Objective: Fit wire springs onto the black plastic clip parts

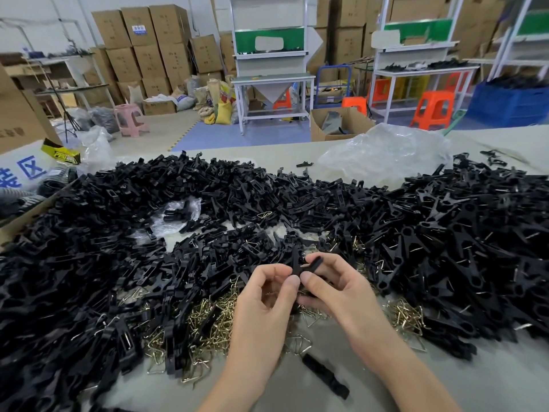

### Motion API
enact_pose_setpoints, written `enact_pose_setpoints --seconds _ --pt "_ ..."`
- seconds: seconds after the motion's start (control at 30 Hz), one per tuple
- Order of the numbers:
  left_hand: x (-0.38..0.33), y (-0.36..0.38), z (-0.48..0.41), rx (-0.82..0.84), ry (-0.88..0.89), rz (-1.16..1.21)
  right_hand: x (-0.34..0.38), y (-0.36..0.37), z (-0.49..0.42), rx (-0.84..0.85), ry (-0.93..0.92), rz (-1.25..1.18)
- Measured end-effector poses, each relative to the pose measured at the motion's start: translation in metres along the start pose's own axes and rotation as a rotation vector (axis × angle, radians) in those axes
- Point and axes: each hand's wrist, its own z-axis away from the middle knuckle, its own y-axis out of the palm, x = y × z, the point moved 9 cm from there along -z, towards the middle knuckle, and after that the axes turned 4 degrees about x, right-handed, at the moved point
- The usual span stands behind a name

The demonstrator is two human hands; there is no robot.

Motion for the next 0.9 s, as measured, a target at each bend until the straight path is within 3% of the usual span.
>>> enact_pose_setpoints --seconds 0.53,0.9 --pt "0.002 0.001 -0.003 0.066 0.02 0.005 0.007 -0.003 0.0 0.003 -0.034 0.046" --pt "-0.013 0.003 0.003 0.142 0.167 -0.365 0.007 0.008 0.003 0.096 -0.034 0.058"
